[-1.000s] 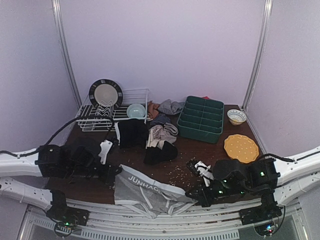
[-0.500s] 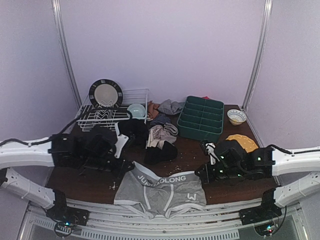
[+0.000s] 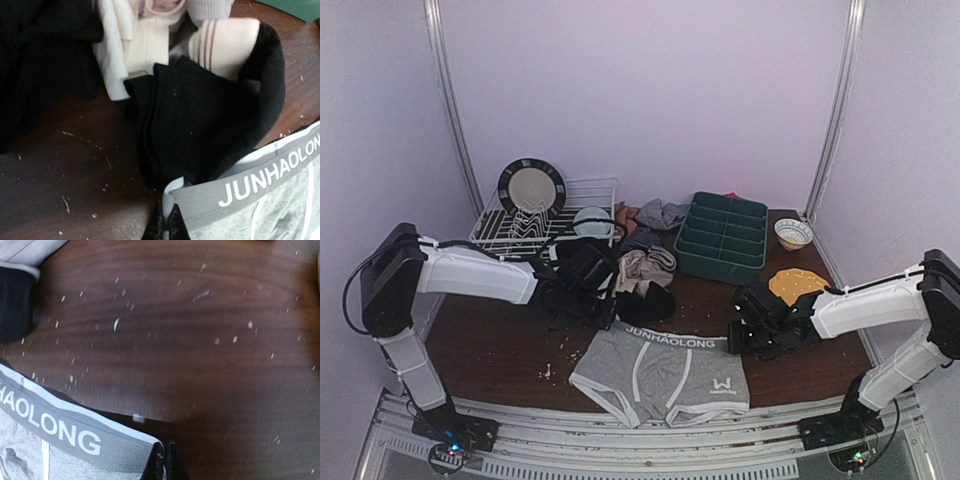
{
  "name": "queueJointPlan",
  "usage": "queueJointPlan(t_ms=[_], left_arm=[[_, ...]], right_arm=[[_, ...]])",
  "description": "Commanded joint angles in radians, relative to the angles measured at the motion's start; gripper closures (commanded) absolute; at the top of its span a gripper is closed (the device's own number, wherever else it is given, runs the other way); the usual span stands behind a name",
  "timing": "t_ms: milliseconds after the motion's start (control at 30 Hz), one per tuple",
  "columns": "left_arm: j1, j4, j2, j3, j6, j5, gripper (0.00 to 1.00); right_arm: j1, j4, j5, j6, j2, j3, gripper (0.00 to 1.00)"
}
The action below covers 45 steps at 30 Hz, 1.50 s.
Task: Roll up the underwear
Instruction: Flatten out the underwear at the center of the board, then smooth out the underwear at the center of the board.
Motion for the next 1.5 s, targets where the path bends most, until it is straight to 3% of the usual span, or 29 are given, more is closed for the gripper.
queueJointPlan(t_ms=[0,100,167,200,233,300,400,433,467,667,833,1033,1233,1467], left_arm=[[0.068,0.051,0.044,0.055,0.024,-0.031,1.0],[0.088,0.034,0.087,0.09,0.041,-0.01,1.0],[0.089,0.019,0.104,0.1,0.047,0.003,1.0],[0.089,0.019,0.095,0.094,0.046,0.01,0.91],[0.089,0.026,0.078,0.075,0.044,0.019,0.7],[0.086,0.039,0.018,0.027,0.032,0.027,0.43],[0.086,0.024,-0.1,-0.044,0.02,0.035,0.2],[0.08,0.007,-0.145,-0.066,0.016,0.032,0.06],[0.072,-0.016,-0.186,-0.086,0.004,0.022,0.03],[0.036,-0.106,-0.434,-0.285,-0.122,0.0,0.04],[0.038,-0.039,-0.504,-0.437,-0.192,0.079,0.17],[0.038,0.074,-0.527,-0.561,-0.221,0.149,0.2],[0.046,0.167,-0.45,-0.573,-0.21,0.214,0.24],[0.055,0.214,-0.349,-0.556,-0.214,0.232,0.52]], right_arm=[[-0.054,0.027,0.062,-0.033,0.074,0.086,1.0],[-0.073,0.013,0.035,-0.053,0.139,0.141,0.99],[-0.073,-0.022,0.014,-0.062,0.152,0.171,0.75],[-0.069,-0.037,0.007,-0.063,0.141,0.175,0.65],[-0.066,-0.047,0.004,-0.065,0.12,0.171,0.58],[-0.052,-0.08,0.004,-0.066,0.066,0.167,0.49],[-0.007,-0.155,0.024,-0.065,-0.018,0.174,0.44],[0.017,-0.181,0.045,-0.062,-0.047,0.179,0.43],[0.041,-0.2,0.052,-0.061,-0.063,0.184,0.43],[0.163,-0.214,0.021,-0.032,-0.087,0.228,0.45],[0.226,-0.168,-0.021,-0.029,-0.027,0.302,0.47],[0.272,-0.132,-0.059,-0.018,0.039,0.379,0.49],[0.294,-0.127,-0.072,-0.011,0.112,0.46,0.5],[0.303,-0.145,-0.046,-0.01,0.194,0.571,0.53]])
